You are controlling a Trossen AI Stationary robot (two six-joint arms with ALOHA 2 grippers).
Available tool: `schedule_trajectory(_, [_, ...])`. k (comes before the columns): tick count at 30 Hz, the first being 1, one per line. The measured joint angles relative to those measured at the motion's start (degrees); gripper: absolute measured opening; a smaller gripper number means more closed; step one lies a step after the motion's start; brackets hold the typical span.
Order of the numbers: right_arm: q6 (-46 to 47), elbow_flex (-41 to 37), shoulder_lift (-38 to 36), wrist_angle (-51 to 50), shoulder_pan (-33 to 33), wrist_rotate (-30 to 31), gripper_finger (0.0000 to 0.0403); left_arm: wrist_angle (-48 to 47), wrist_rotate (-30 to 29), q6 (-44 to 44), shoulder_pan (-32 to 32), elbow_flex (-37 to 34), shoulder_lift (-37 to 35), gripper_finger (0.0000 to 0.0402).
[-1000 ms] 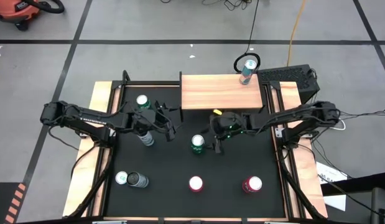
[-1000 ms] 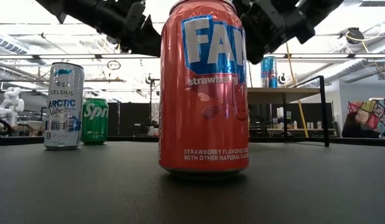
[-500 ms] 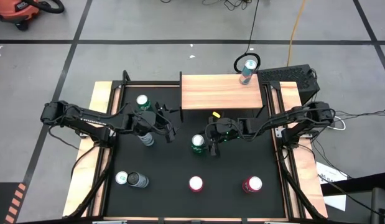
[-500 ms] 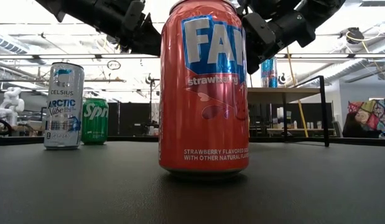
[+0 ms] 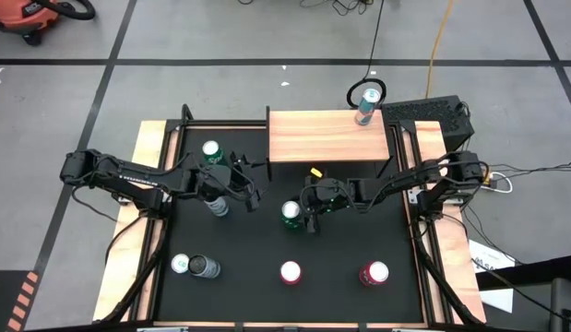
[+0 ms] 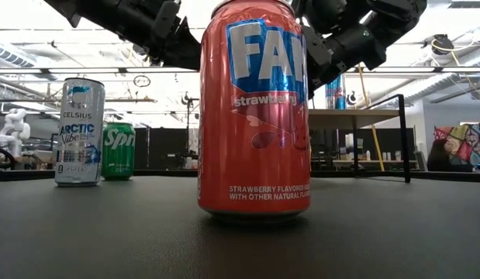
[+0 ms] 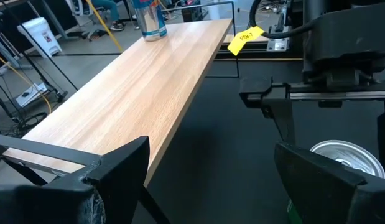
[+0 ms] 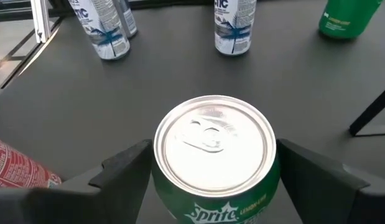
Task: Place canned beverage on shelf
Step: Put the right green soda can on the shelf
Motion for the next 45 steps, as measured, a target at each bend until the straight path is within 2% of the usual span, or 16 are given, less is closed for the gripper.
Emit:
schedule_trajectory(7, [0.5, 0.04, -0.19, -1.69, 0.0, 0.04, 0.0279, -0.41, 0.0, -0.15, 0.0, 0.0, 0.0, 0.0345])
schedule_trajectory(9, [0.5, 0.05, -0.21, -2.08, 0.0, 0.0, 0.0279, -1.29, 0.0, -1.23, 0.0, 0.0, 0.0, 0.0345])
schedule_trajectory(16, [1.53, 0.05, -0.17, -2.62, 0.0, 0.0, 0.0322, -1.9, 0.0, -1.42, 0.04, 0.0, -0.02, 0.0345])
schedule_trajectory(25, [0.96, 0.0, -0.12, -2.71, 0.0, -0.09, 0.0314, -1.65, 0.0, -1.4, 0.04, 0.0, -0.02, 0.0345])
schedule_trajectory(32, [1.57, -0.04, -0.41, -1.98, 0.0, -0.17, 0.0278, -1.67, 0.0, -1.36, 0.04, 0.0, -0.02, 0.0345])
schedule_trajectory(39, [1.36, -0.26, -2.63, -3.76, 0.0, -0.35, 0.028, -1.94, 0.04, -1.4, 0.02, 0.02, -0.02, 0.0345])
schedule_trajectory(45, [0.68, -0.28, -4.08, -4.12, -0.47, -0.34, 0.0279, -0.32, 8.8, -2.91, -0.02, 0.13, 1.47, 0.0345])
